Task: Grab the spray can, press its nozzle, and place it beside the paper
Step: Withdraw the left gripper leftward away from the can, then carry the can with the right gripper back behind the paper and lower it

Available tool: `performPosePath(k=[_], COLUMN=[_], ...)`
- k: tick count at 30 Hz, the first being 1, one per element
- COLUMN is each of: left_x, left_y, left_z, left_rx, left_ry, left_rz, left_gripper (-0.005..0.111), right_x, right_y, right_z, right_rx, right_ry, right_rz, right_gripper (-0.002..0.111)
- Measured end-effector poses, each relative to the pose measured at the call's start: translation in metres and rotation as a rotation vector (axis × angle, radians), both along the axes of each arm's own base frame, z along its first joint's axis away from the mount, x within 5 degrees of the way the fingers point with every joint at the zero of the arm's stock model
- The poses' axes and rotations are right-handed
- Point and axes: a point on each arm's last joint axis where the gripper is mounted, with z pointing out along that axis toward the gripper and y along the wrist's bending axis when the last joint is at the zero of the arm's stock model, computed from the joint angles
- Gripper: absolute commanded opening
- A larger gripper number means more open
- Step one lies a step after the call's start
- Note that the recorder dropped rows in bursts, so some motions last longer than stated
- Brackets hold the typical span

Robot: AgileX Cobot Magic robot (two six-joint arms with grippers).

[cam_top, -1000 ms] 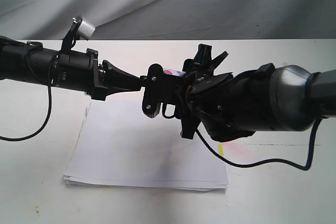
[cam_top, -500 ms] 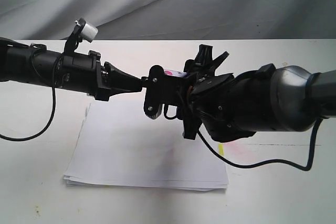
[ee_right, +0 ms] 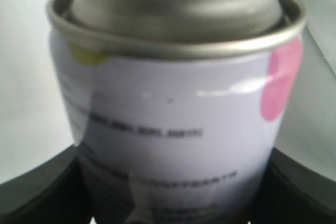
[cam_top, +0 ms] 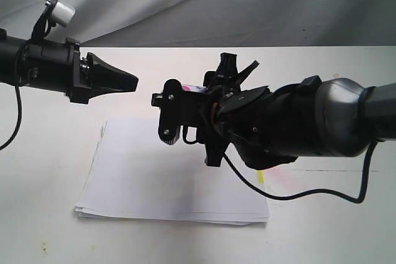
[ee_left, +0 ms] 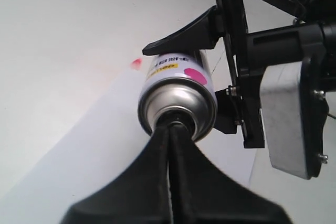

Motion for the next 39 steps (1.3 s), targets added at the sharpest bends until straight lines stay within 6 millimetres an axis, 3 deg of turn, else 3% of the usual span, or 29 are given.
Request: performPosePath(k=[19,25,30,39], left_x=[-0.001,-0.002,-0.003,-0.007], left_y=[0.000,0.000,-0.001,-0.001], left_z=[0.000,0.000,0.000,0.003], left_rx=[0.003,-0.003,-0.008,-0.004], left_ry=[0.005,0.012,0.025,0.025], left_rz=[-0.010,-0.014,-0.026,-0.042], left_gripper=[0.000,0.000,0.000,0.000], right_x=[-0.002,-0.007,-0.009,0.004], right_y=[-0.002,-0.008,-0.023,-0.083], right_z=[0.004,0.036,0.064,0.118], right_rx=[0.037,0.152,0.358,0.779], right_ry=[0.018,-0.005,0.029,0.074], right_rz=[-0.034,-0.084,-0.193,-0.405], right_gripper=[0.000,0.000,0.000,0.000])
